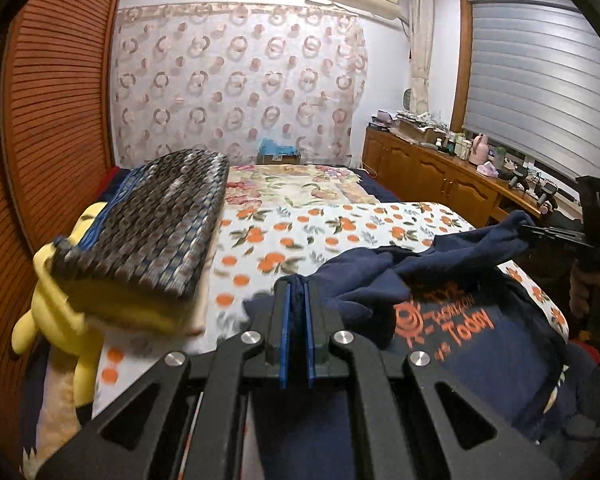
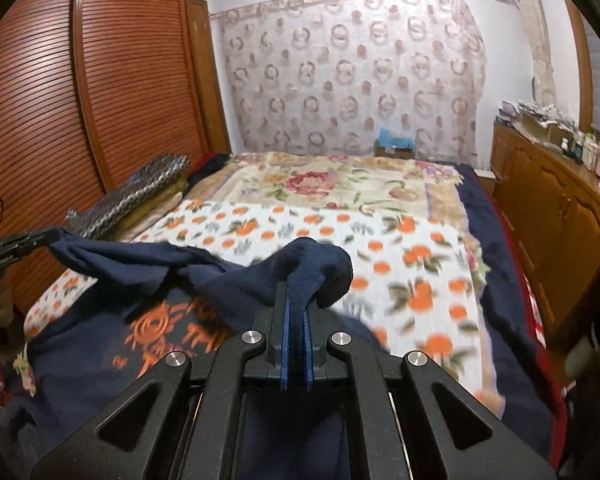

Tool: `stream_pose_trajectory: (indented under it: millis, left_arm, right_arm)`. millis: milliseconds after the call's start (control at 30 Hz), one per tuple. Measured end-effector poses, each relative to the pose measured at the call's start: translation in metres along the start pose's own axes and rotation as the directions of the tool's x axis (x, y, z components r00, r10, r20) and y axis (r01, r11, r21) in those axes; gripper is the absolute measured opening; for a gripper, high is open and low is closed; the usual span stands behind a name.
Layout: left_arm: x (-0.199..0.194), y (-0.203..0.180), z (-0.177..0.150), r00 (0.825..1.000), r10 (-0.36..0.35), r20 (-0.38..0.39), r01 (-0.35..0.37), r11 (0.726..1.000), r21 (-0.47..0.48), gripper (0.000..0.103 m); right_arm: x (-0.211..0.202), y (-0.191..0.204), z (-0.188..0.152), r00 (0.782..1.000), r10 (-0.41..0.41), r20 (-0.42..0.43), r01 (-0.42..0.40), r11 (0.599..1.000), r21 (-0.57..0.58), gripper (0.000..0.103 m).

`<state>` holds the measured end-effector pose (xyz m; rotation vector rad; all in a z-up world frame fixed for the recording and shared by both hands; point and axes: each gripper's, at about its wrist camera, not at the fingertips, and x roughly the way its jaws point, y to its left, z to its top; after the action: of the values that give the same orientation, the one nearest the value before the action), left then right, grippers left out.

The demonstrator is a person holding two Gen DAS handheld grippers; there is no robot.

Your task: Fold small clothes

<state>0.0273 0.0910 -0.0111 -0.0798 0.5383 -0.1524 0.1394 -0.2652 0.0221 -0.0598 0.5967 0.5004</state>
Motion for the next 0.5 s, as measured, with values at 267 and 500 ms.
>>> stream_pose_trajectory:
  millis: [267, 500]
  left_arm:
    - [-0.054, 0.007, -0.029, 1.000, 0.028, -0.008, -0.028, 1.000, -0.008, 0.004]
    - [-0.036, 0.023, -0.062, 0.990, 0.060, -0.129, -0.067, 0.997, -0.046, 0.004]
  right_arm:
    - [-0.073, 0.011, -0.017, 1.000, -0.013, 0.011, 0.013, 1.000, -0.018, 0.003]
    - [-0.056, 0.010, -0.074, 0.976, -0.051, -0.212, 0.040, 0.997, -0.059, 0.003]
